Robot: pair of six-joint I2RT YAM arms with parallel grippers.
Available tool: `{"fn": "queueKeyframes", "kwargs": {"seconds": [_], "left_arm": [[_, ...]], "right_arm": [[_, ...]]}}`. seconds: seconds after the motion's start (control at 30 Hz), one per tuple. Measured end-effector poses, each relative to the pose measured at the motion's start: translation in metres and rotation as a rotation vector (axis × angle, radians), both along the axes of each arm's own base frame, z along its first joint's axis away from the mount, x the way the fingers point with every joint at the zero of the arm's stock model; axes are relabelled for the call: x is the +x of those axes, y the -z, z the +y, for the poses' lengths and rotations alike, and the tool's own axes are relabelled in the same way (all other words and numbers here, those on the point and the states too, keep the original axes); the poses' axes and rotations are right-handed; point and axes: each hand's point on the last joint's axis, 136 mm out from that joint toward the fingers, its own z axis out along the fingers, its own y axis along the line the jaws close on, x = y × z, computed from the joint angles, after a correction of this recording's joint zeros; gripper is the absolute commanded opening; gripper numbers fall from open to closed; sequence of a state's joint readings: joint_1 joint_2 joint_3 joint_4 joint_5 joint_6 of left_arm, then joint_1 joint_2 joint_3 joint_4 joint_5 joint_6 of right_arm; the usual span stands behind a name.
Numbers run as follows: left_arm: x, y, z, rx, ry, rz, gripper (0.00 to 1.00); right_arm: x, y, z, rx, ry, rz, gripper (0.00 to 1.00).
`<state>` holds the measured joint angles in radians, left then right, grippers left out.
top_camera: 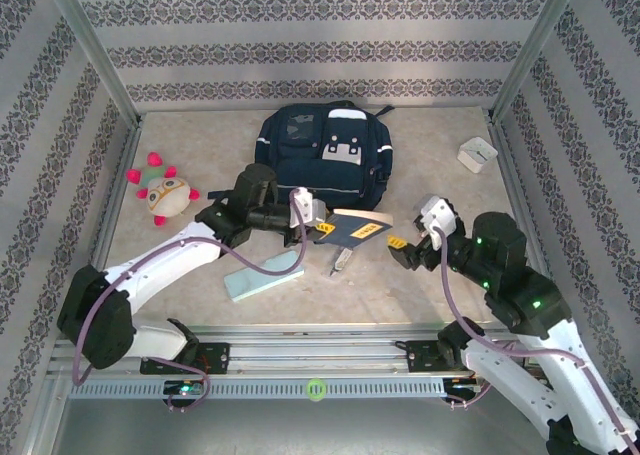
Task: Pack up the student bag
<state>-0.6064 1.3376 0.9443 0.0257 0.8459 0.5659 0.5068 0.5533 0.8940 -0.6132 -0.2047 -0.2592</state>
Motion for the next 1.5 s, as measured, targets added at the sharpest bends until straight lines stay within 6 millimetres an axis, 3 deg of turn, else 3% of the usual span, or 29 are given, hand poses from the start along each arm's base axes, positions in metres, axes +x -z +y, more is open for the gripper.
{"fn": "queueKeyframes", "kwargs": {"seconds": [0.17,0.23,0.37,0.5,0.6,0.67,0.7,0.77,0.83,1.0,1.23,1.37,1.5], "left_arm": [[-0.008,-0.030,-0.002,-0.152,0.055,-0.078,0.00],[-0.007,-0.045,-0.001,-0.215,0.073,-0.078,0.00],[-0.012,-0.063,0.001,-0.280,0.122,-0.082,0.00],[-0.020,-0.071,0.001,-0.310,0.165,-0.052,0.00],[-0.021,-0.074,-0.001,-0.332,0.186,-0.015,0.02],[-0.020,-0.074,-0.002,-0.347,0.195,0.025,0.08],[-0.017,-0.074,-0.003,-0.351,0.191,0.045,0.17],[-0.010,-0.072,-0.002,-0.351,0.174,0.078,0.50],[-0.004,-0.071,0.001,-0.346,0.150,0.082,0.70],[0.011,-0.073,0.008,-0.220,0.042,0.028,0.88],[0.022,-0.082,0.032,0.056,-0.092,-0.108,0.91],[0.012,-0.055,0.044,0.203,-0.087,-0.089,0.89],[-0.002,-0.026,0.039,0.311,-0.037,-0.036,0.82]], "right_arm": [[0.008,0.033,0.014,0.043,-0.056,-0.020,0.89],[0.016,0.037,0.017,0.083,-0.060,-0.032,0.88],[0.032,0.023,0.022,0.202,-0.079,-0.062,0.85],[0.036,0.006,0.035,0.307,-0.193,-0.059,0.73],[0.028,0.004,0.051,0.351,-0.322,-0.015,0.47],[0.023,0.006,0.059,0.368,-0.391,0.022,0.10],[0.021,0.006,0.061,0.372,-0.415,0.033,0.00],[0.019,0.008,0.062,0.380,-0.451,0.061,0.00],[0.021,0.010,0.058,0.372,-0.437,0.067,0.00],[0.029,0.018,0.051,0.231,-0.351,0.031,0.00],[0.034,0.045,0.057,-0.106,-0.324,0.004,0.00],[0.035,0.067,0.063,-0.245,-0.360,0.029,0.00],[0.034,0.077,0.074,-0.315,-0.411,0.028,0.00]]}}
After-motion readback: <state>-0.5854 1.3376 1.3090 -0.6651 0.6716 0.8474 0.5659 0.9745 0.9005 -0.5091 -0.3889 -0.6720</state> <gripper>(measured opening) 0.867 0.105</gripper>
